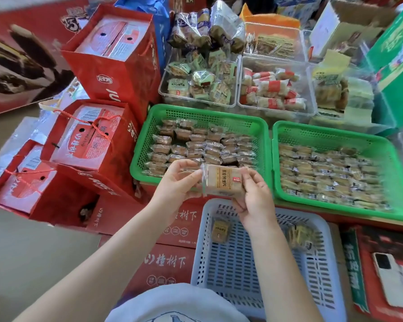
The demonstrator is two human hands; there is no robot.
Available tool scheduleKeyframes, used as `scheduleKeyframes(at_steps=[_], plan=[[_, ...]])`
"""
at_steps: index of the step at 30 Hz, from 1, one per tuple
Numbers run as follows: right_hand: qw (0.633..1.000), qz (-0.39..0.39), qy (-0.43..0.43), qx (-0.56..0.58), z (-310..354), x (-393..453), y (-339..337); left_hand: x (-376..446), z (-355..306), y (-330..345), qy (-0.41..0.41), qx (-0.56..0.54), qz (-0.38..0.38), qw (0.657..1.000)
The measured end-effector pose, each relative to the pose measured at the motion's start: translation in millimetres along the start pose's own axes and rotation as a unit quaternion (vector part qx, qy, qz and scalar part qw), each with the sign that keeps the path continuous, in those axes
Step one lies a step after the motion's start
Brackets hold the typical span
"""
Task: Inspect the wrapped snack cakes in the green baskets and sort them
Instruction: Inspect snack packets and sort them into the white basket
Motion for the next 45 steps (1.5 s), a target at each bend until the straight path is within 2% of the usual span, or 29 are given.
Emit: scheduleKeyframes(at_steps=[3, 5, 8, 10, 13, 16, 18, 21, 25, 29, 31, 33, 34, 35, 37, 39, 41, 45], plan=[[0.998, -0.068, 0.008, -0.009, 0, 0, 6, -7, -5, -8, 0.081, 0.155, -0.028, 0.984], [0.997, -0.067, 0.010, -0.020, -7, 3, 17, -12, -8, -16, 0.160, 0.262, -0.075, 0.949], [0.997, -0.056, 0.013, -0.044, -19, 7, 35, -15, -17, -35, 0.268, 0.305, -0.156, 0.900], [0.996, -0.060, 0.003, -0.068, -25, 10, 44, -11, -22, -49, 0.295, 0.309, -0.181, 0.886], [0.989, -0.044, -0.029, -0.140, -25, 12, 58, 2, -27, -67, 0.241, 0.284, -0.182, 0.910], [0.969, 0.040, -0.077, -0.232, -19, 12, 73, 14, -29, -81, 0.171, 0.206, -0.163, 0.950], [0.962, 0.073, -0.103, -0.240, -18, 14, 78, 23, -30, -88, 0.138, 0.153, -0.140, 0.968], [0.959, 0.072, -0.117, -0.248, -19, 23, 78, 36, -34, -89, 0.105, 0.111, -0.115, 0.982], [0.965, 0.091, -0.061, -0.237, -29, 45, 74, 57, -36, -86, 0.073, 0.064, -0.083, 0.992], [0.971, 0.181, 0.047, -0.150, -41, 67, 84, 91, -29, -94, 0.009, -0.006, -0.064, 0.998], [0.965, 0.185, 0.035, -0.182, -43, 83, 90, 107, -28, -99, -0.018, -0.030, -0.072, 0.997], [0.962, 0.150, 0.014, -0.229, -43, 104, 95, 120, -31, -107, -0.006, 0.050, -0.125, 0.991], [0.962, 0.122, 0.008, -0.243, -44, 115, 96, 128, -32, -113, 0.021, 0.144, -0.158, 0.977], [0.964, 0.093, 0.007, -0.249, -46, 127, 98, 137, -32, -117, 0.052, 0.263, -0.174, 0.948], [0.969, 0.053, 0.008, -0.241, -48, 148, 107, 156, -26, -124, 0.088, 0.460, -0.169, 0.867], [0.963, 0.054, -0.006, -0.264, -52, 163, 120, 172, -14, -129, 0.098, 0.580, -0.153, 0.794], [0.931, 0.082, -0.031, -0.354, -56, 173, 134, 179, -7, -128, 0.115, 0.653, -0.148, 0.734], [0.837, 0.089, -0.128, -0.525, -58, 188, 151, 184, -10, -125, 0.125, 0.662, -0.163, 0.721]])
Point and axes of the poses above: each hand's wrist, its own x-axis towards the middle knuckle, its own y-axis out of the palm, z = x × y, the point moved 5 cm from there along x, towards the middle knuckle, and after that the axes turned 14 degrees about -y, right-handed, at the moved point
